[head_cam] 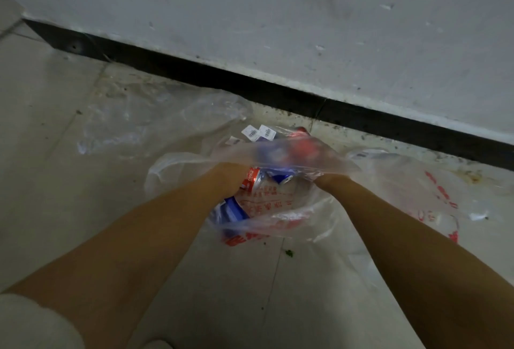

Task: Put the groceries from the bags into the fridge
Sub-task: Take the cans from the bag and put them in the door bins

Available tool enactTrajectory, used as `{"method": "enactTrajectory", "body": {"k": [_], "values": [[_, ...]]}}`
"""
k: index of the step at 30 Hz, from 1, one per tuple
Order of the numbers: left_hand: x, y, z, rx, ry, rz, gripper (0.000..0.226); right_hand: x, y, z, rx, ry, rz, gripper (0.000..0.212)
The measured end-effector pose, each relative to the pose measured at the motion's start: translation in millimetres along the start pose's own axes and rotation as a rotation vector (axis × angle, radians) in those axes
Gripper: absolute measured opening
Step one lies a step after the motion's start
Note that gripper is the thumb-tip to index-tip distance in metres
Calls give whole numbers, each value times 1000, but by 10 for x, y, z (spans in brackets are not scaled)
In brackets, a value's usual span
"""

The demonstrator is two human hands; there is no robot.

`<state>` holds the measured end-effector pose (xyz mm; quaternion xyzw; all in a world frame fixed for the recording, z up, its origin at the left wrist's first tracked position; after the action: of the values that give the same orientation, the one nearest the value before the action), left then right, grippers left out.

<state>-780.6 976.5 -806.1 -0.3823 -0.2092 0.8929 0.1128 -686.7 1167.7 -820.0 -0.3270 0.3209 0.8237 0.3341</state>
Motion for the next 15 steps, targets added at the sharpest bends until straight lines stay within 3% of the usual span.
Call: {"method": "enactTrajectory", "body": {"k": [6,8,13,15], "values": [[-49,-23,-48,198,59,-125,27,-14,-54,36,-100,-108,-30,44],[-117,-62,-97,207,176,-150,21,2,-79,62,-77,-163,-17,46],[-55,-48,-163,41,-76,-5,19,-82,-23,216,31,-381,102,59],[32,-86,-233,124,-131,24,20,-138,-7,240,32,-402,142,58]]}}
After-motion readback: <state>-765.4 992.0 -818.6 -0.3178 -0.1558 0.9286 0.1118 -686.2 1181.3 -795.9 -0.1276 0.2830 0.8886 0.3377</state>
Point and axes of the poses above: each hand's wrist, its own x-axis towards the middle knuckle, its own z-axis out of the back of the hand, y = z × x, the point moved 4 cm from there along x, towards the middle knuckle, and after that the axes turned 3 degrees about z, right-handed, at the moved point
